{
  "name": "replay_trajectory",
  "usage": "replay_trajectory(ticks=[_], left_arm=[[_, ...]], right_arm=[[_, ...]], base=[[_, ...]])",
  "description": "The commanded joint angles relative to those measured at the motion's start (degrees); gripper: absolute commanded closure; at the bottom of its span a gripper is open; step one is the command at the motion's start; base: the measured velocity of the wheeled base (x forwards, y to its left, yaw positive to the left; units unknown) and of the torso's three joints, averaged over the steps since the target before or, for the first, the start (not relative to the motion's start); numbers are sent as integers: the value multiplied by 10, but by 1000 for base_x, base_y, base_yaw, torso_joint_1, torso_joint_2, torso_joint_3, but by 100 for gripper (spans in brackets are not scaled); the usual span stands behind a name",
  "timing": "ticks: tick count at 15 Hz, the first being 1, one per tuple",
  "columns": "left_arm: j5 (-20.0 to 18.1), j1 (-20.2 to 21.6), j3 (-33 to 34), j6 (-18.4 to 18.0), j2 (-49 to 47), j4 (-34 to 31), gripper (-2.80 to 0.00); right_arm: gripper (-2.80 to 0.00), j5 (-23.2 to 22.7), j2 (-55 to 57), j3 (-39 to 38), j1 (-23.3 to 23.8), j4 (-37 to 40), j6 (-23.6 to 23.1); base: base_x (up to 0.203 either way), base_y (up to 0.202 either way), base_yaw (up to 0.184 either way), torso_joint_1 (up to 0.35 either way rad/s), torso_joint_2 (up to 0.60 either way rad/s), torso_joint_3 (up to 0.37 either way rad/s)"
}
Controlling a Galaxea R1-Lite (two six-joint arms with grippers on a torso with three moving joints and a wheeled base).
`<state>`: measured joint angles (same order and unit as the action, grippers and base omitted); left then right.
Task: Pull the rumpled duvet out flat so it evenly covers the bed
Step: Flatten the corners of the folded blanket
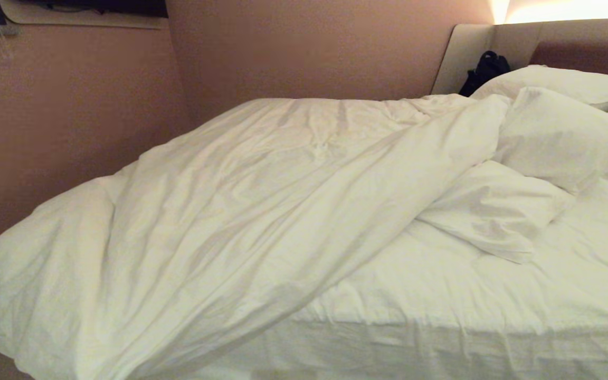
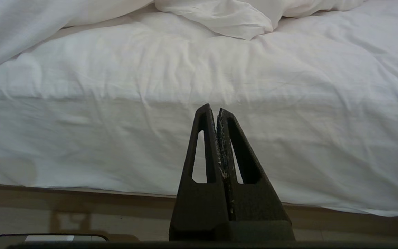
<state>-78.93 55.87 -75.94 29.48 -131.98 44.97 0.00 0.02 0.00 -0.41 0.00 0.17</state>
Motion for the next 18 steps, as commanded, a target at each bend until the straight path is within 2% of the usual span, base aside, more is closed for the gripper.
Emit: replay_trajectory(ticks=[1,4,6,8,12,16,18], left_arm=[[48,-13,-1,2,12,-4,0],[98,-14,1,1,43,-9,0],[103,-14,-4,1,63,-41,0],[111,-15,-25,1,80,-110,0],[210,-38,-71,1,88,-196,0],[274,-68,-118,3,136,-340,0],[303,-74,-169,3,149,-428,0]], right_arm=[[0,0,0,0,0,0,0],[0,0,0,0,0,0,0],[0,0,0,0,0,0,0],[0,0,0,0,0,0,0],[0,0,0,0,0,0,0],[0,0,0,0,0,0,0],[0,0,0,0,0,0,0]], base=[[0,0,0,0,0,0],[0,0,0,0,0,0],[0,0,0,0,0,0],[0,0,0,0,0,0],[0,0,0,0,0,0],[0,0,0,0,0,0],[0,0,0,0,0,0]])
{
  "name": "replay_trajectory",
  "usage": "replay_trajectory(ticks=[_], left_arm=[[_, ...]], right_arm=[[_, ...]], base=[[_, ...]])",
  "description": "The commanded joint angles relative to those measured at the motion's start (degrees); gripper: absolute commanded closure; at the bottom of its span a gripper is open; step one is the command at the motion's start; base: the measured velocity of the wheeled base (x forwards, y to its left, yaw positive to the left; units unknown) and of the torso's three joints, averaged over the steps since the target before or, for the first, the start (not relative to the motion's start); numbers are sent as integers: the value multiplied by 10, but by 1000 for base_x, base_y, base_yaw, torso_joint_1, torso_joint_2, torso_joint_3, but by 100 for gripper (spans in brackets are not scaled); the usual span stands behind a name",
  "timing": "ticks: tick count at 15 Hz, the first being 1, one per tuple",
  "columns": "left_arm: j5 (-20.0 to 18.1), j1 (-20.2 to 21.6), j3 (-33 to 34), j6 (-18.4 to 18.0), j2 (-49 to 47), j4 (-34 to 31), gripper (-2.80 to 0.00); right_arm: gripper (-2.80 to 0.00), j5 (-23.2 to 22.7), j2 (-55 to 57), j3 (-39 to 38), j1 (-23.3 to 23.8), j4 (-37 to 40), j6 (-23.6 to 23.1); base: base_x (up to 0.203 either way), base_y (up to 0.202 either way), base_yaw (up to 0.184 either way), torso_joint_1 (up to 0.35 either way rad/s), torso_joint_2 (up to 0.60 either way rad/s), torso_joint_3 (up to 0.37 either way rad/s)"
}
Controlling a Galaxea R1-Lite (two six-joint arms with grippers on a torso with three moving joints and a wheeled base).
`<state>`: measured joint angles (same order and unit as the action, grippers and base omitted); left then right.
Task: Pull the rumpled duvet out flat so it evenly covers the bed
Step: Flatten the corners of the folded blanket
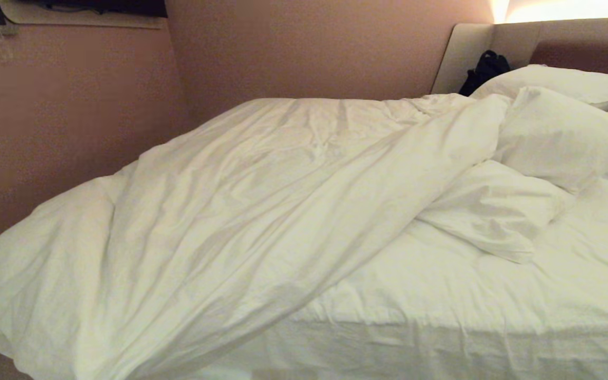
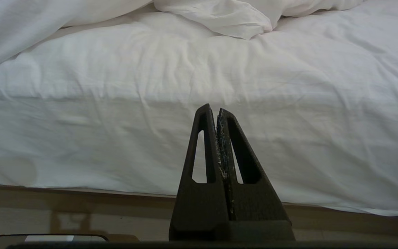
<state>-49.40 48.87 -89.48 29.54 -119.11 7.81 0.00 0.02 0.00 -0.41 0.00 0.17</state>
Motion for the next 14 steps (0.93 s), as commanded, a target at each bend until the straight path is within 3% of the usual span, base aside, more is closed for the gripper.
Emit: replay_trajectory(ticks=[1,3,4,6,9,11,14], left_arm=[[23,-5,-69,2,22,-111,0],[53,-7,-130,-9,16,-223,0],[57,-8,-132,-36,13,-235,0],[71,-8,-116,-167,6,-266,0],[135,-11,-107,-332,8,-361,0],[146,-10,-92,-395,3,-371,0],[126,11,-87,-452,-21,-371,0]], right_arm=[[0,0,0,0,0,0,0],[0,0,0,0,0,0,0],[0,0,0,0,0,0,0],[0,0,0,0,0,0,0],[0,0,0,0,0,0,0],[0,0,0,0,0,0,0],[0,0,0,0,0,0,0]], base=[[0,0,0,0,0,0],[0,0,0,0,0,0],[0,0,0,0,0,0],[0,0,0,0,0,0],[0,0,0,0,0,0],[0,0,0,0,0,0],[0,0,0,0,0,0]])
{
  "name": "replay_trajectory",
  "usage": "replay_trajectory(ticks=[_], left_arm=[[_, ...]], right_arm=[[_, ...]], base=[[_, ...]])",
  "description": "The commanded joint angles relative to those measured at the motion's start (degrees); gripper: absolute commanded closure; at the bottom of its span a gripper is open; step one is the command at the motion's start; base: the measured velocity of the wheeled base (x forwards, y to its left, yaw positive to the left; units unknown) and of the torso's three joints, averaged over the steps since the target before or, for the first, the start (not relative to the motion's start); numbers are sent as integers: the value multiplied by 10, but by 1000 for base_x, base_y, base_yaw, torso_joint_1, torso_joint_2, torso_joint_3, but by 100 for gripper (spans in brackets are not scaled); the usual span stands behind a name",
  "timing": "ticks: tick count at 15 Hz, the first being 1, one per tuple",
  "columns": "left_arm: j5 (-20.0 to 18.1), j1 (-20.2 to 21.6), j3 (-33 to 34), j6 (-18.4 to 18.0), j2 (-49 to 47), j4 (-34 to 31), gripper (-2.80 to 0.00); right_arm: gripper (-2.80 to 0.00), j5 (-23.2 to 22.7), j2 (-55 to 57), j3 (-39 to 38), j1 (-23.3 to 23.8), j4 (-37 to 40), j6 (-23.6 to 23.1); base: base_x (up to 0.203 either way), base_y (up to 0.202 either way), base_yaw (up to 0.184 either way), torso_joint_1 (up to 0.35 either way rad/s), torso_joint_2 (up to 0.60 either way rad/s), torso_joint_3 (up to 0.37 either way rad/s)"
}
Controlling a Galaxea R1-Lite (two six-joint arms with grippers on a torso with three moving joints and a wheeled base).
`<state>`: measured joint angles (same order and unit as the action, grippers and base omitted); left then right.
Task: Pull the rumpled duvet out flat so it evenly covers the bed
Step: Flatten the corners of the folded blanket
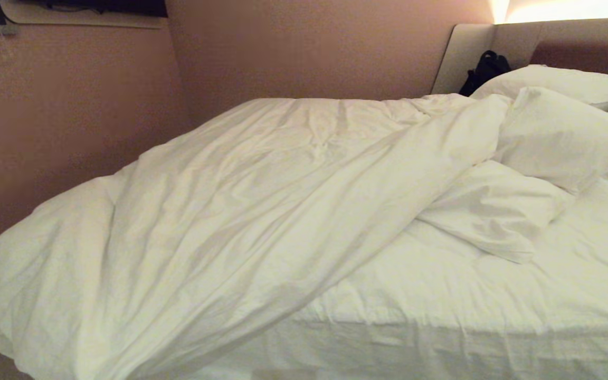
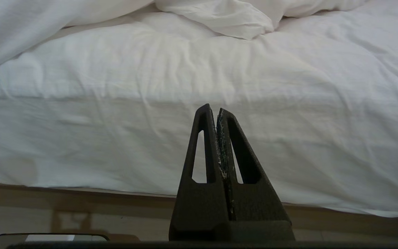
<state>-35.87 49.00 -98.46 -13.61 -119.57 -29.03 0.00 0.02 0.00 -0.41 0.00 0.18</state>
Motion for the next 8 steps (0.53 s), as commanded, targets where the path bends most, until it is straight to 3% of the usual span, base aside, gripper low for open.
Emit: replay_trajectory(ticks=[1,4,5,8], left_arm=[[-27,19,6,-46,-21,-4,0],[-94,45,19,-116,-36,-6,0],[-128,57,19,-160,-50,-7,0],[-145,67,18,-187,-82,-3,0]], right_arm=[[0,0,0,0,0,0,0],[0,0,0,0,0,0,0],[0,0,0,0,0,0,0],[0,0,0,0,0,0,0]], base=[[0,0,0,0,0,0],[0,0,0,0,0,0],[0,0,0,0,0,0],[0,0,0,0,0,0]])
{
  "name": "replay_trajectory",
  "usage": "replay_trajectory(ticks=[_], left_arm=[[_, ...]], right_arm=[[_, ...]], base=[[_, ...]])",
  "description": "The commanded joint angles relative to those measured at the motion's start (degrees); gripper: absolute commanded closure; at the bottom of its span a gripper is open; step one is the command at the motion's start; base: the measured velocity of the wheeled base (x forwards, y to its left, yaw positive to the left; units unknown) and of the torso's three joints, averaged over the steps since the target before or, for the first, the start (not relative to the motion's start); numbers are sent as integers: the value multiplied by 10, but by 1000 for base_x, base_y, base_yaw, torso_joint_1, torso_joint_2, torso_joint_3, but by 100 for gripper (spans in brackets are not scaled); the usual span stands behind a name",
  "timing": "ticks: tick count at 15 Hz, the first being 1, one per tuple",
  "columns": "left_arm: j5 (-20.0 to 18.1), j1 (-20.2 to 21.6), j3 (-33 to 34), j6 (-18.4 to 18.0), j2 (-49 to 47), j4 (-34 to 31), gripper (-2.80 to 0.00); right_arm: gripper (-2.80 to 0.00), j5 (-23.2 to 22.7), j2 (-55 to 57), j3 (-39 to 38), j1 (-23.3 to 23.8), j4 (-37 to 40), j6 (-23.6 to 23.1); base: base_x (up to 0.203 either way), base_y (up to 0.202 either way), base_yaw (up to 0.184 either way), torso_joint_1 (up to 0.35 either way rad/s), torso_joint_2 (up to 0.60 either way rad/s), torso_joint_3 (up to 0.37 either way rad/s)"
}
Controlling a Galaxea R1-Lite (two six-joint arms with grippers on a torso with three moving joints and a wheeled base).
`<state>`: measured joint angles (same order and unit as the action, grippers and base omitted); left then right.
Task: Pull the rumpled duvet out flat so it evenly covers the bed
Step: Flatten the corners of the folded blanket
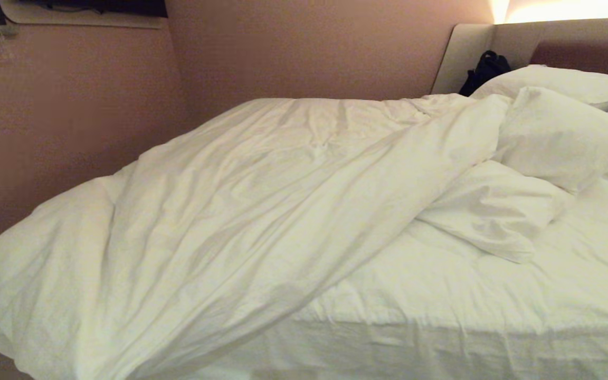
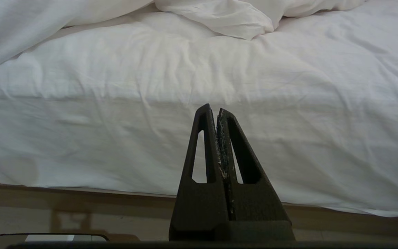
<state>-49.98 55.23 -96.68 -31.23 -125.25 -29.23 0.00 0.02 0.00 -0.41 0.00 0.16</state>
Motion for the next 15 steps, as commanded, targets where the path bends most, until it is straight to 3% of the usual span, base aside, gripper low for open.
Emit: replay_trajectory(ticks=[1,7,8,9,12,15], left_arm=[[-5,5,3,-20,-33,-1,0],[-26,9,22,-38,-39,-2,0],[-26,8,27,-42,-40,-2,-227],[-26,7,27,-45,-41,-2,-280],[-33,7,32,-57,-37,-4,-280],[-103,8,48,-59,-40,-3,-280]], right_arm=[[0,0,0,0,0,0,0],[0,0,0,0,0,0,0],[0,0,0,0,0,0,0],[0,0,0,0,0,0,0],[0,0,0,0,0,0,0],[0,0,0,0,0,0,0]], base=[[0,0,0,0,0,0],[0,0,0,0,0,0],[0,0,0,0,0,0],[0,0,0,0,0,0],[0,0,0,0,0,0],[0,0,0,0,0,0]])
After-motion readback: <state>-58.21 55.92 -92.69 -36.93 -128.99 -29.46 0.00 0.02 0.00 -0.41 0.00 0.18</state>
